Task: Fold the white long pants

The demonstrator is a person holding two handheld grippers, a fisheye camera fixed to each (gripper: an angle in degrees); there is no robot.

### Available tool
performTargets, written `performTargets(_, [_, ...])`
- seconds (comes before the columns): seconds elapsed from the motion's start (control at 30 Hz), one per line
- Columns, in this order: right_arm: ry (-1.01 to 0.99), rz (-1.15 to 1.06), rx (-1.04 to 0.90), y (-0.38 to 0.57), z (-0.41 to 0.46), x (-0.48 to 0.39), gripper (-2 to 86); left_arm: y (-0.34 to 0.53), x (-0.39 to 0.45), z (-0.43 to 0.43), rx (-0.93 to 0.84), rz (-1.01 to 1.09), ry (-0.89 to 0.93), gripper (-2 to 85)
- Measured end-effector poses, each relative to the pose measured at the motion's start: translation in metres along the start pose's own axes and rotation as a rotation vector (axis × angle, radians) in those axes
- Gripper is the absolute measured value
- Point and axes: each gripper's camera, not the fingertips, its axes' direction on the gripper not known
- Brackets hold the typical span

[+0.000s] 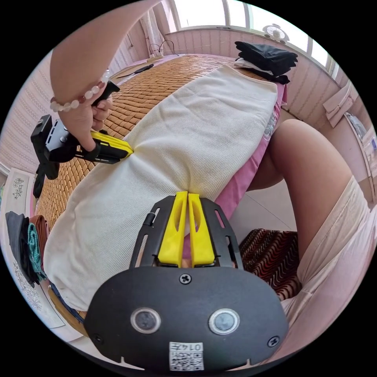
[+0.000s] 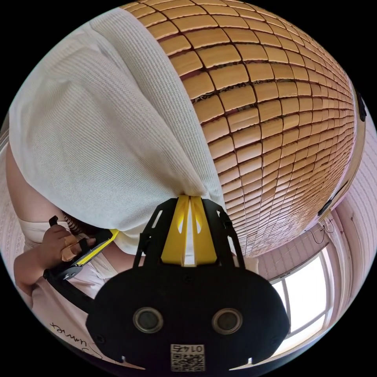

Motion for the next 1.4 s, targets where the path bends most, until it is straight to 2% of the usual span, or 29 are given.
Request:
performTargets(0.23, [-0.011,-0.026,-0.054,0.025,0.006,0.021,-0.6,-0.004,-0.009,0.002,0.008,-0.035,0.058,-1.0])
performTargets(0.43, [-0.037,0.022,0.065,0.088,0.011,0.048,-0.8,-0.015,-0.024,-0.003,-0.008,-0.036,0.115,-0.9])
performTargets(0.53, [-0.240,0.098,0.304,0.163,0.017,0.091,-0.8,-0.013,-0.029,-0.028,0.004,-0.020,0.142,-1.0])
performTargets(0.6, [-0.500,0.195,0.599,0.256,0.032,0.128,-0.7,0.000,-0.033,-0.055,0.072,-0.097,0.152,-1.0])
performTargets(0.63, [-0.555,0.227,0.689,0.285,0.040,0.135,-0.6,0.003,-0.034,-0.060,0.088,-0.119,0.158,-1.0])
performTargets(0.7, [-0.724,0.426,0.974,0.406,0.095,0.154,0.2,0.012,-0.037,-0.076,0.116,-0.197,0.151,-0.9])
performTargets(0.77, [-0.812,0.598,1.107,0.492,0.157,0.155,1.5,0.015,-0.038,-0.083,0.130,-0.248,0.154,-0.9])
performTargets(0.87, [-0.957,0.924,1.217,0.609,0.275,0.141,9.5,0.010,-0.040,-0.086,0.134,-0.309,0.190,-0.7])
performTargets(0.9, [-1.028,1.042,1.199,0.641,0.320,0.134,14.2,0.005,-0.039,-0.083,0.127,-0.315,0.225,-0.3])
performTargets(0.97, [-1.088,1.194,1.142,0.678,0.374,0.120,15.7,-0.004,-0.038,-0.078,0.118,-0.308,0.316,0.0])
performTargets(1.07, [-1.038,1.377,1.151,0.726,0.417,0.102,17.6,-0.018,-0.037,-0.076,0.108,-0.325,0.403,-0.3])
performTargets(1.13, [-0.950,1.482,1.155,0.746,0.427,0.098,19.4,-0.027,-0.036,-0.082,0.120,-0.334,0.360,0.5])
performTargets(1.23, [-0.876,1.574,1.154,0.765,0.436,0.105,20.1,-0.047,-0.041,-0.087,0.106,-0.339,0.199,6.9])
performTargets(1.37, [-0.996,1.568,1.039,0.759,0.455,0.121,13.7,-0.073,-0.058,-0.078,0.037,-0.360,0.097,8.3])
performTargets(1.4, [-0.976,1.591,1.031,0.764,0.453,0.118,12.2,-0.078,-0.063,-0.069,-0.004,-0.378,0.097,8.0])
